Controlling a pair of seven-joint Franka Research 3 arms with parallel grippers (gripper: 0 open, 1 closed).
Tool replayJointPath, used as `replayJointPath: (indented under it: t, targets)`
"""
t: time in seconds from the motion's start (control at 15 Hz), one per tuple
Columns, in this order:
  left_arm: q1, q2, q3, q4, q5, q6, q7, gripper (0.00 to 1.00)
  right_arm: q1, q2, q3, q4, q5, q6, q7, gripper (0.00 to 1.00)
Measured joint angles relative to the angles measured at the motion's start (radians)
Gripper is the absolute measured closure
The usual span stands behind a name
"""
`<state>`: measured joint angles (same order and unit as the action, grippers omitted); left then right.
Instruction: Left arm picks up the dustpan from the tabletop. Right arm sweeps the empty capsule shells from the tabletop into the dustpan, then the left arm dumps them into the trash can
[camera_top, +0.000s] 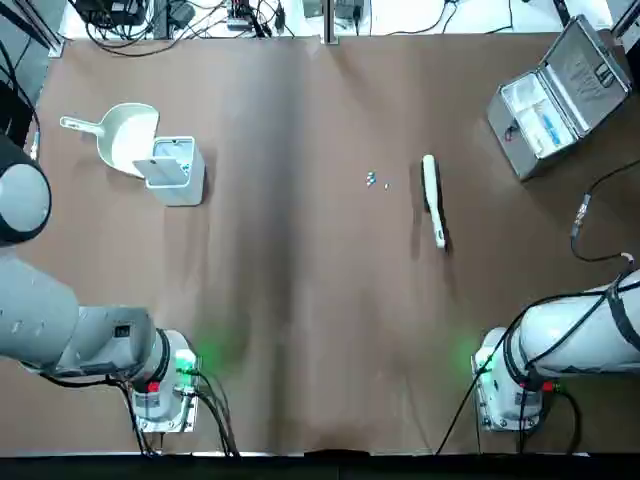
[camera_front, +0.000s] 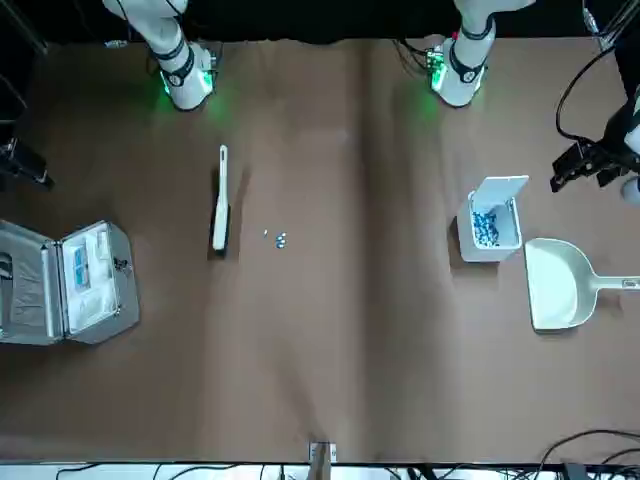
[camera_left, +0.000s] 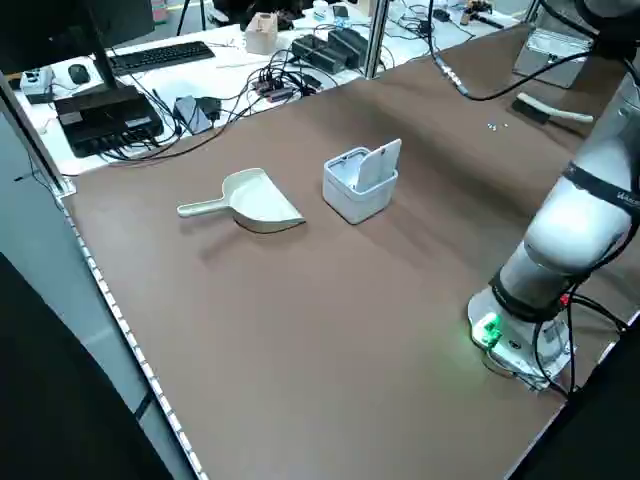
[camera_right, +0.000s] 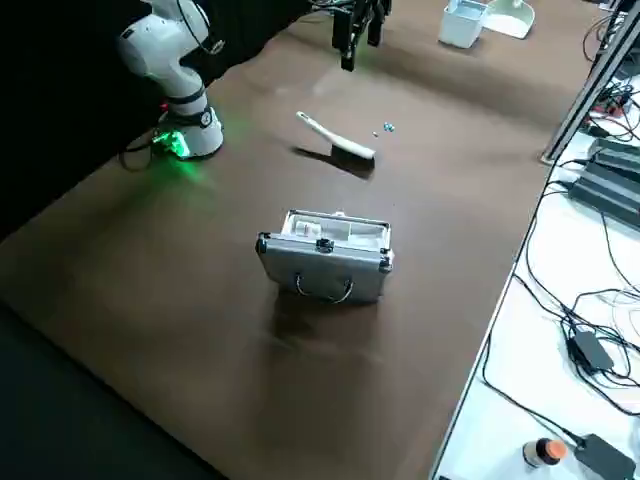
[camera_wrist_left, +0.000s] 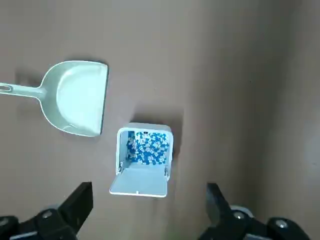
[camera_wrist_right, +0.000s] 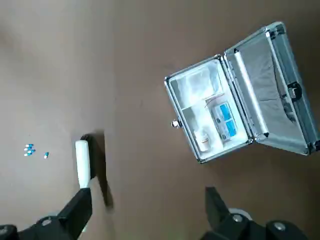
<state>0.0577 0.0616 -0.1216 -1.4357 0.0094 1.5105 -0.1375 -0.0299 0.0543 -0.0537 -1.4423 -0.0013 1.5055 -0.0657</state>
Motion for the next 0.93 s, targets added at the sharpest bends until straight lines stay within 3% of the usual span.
replayJointPath:
  t: [0.6, 0.93]
  targets:
    - [0.002, 0.034, 0.003, -0.001, 0.0, 0.001, -0.005, 0.0, 0.012, 0.0, 0.013, -0.02, 0.007, -0.046, 0.0, 0.0]
    - [0.093, 0.084, 0.011, -0.005, 0.001, 0.001, -0.024, 0.0, 0.089, 0.001, 0.018, -0.144, 0.042, -0.057, 0.003, 0.0]
